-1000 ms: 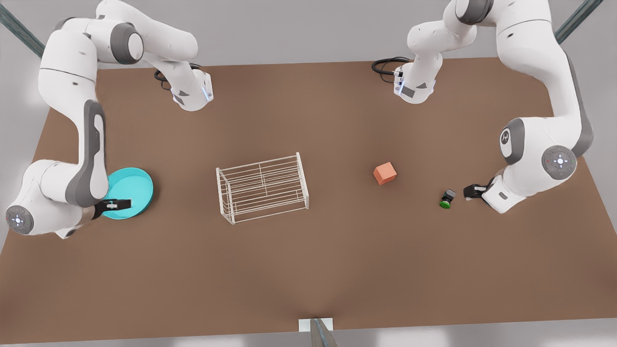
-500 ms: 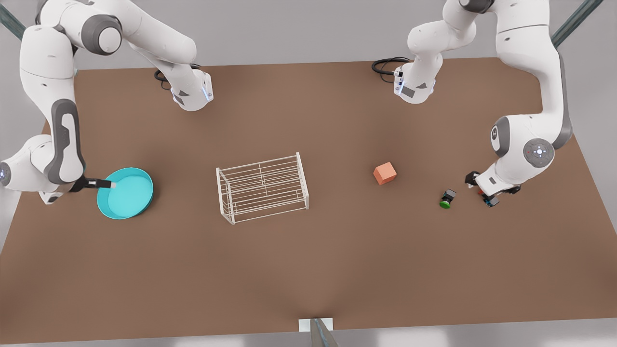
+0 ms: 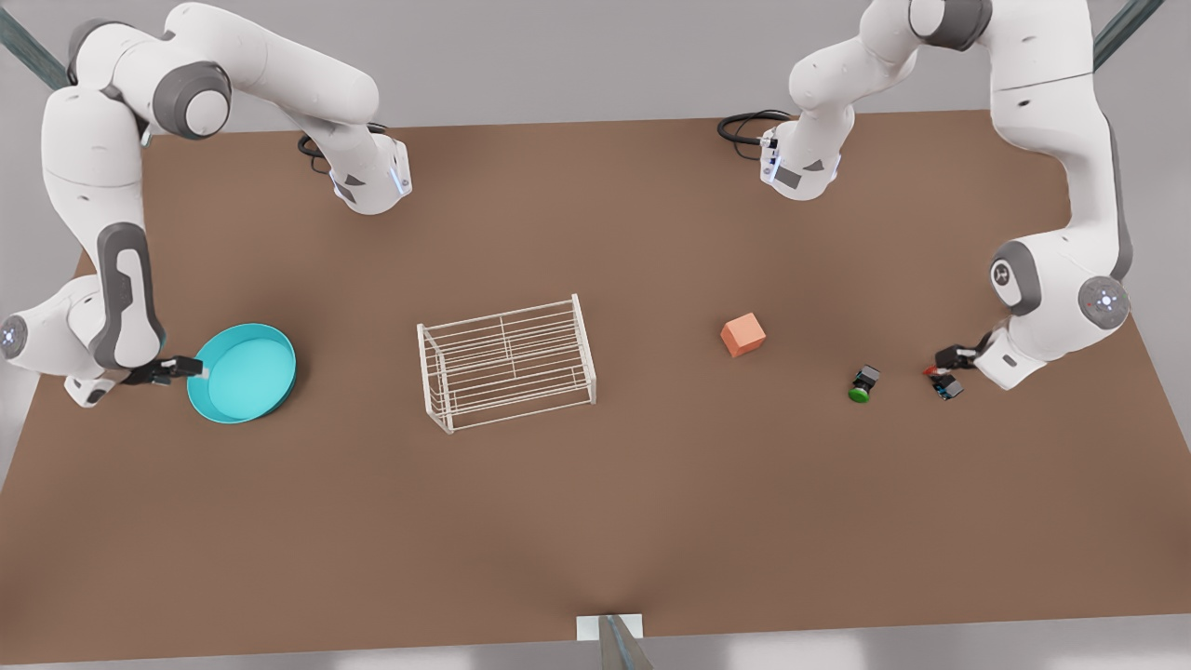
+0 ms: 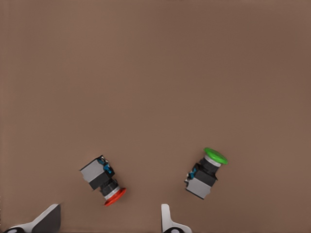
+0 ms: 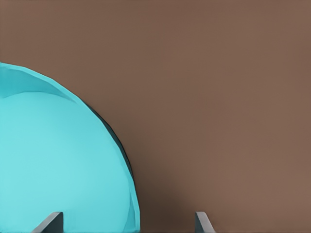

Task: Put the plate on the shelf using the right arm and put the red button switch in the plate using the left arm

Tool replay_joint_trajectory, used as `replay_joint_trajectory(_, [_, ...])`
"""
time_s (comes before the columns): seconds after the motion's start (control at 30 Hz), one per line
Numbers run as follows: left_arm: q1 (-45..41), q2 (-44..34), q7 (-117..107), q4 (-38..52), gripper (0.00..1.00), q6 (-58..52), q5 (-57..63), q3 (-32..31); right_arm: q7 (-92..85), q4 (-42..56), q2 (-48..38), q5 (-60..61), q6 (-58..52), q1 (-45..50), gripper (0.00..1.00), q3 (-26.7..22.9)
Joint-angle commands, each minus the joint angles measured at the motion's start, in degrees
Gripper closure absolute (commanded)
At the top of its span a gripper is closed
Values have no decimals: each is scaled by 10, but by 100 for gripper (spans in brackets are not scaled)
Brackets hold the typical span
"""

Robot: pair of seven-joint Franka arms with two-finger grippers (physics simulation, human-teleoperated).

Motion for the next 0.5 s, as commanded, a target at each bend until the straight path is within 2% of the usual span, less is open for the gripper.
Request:
replay_joint_trajectory(0.0, [13, 4, -204, 4, 0, 9, -20, 1, -103, 0, -8, 39, -74, -4, 0, 0])
replay_joint_trajectory(0.17, [65, 54, -207, -4, 0, 56, -24, 3, -112, 2, 16, 62, -81, -21, 0, 16])
replay_joint_trajectory(0.27, [59, 68, -238, -7, 0, 65, -23, 2, -105, 3, 18, 31, -50, -17, 5, 25])
replay_joint_trajectory(0.3, [58, 75, -252, -9, 0, 80, -23, 1, -105, 8, 18, 25, -50, -17, 13, 25])
replay_joint_trajectory(0.37, [49, 90, -278, -8, 0, 96, -23, 1, -104, 8, 18, 24, -50, -17, 41, 25])
replay_joint_trajectory(0.43, [51, 110, -279, -9, 0, 120, -23, 1, -104, 8, 18, 24, -49, -17, 52, 25])
replay_joint_trajectory(0.47, [51, 113, -279, -10, 0, 125, -23, 2, -104, 8, 18, 25, -17, -17, 53, 25])
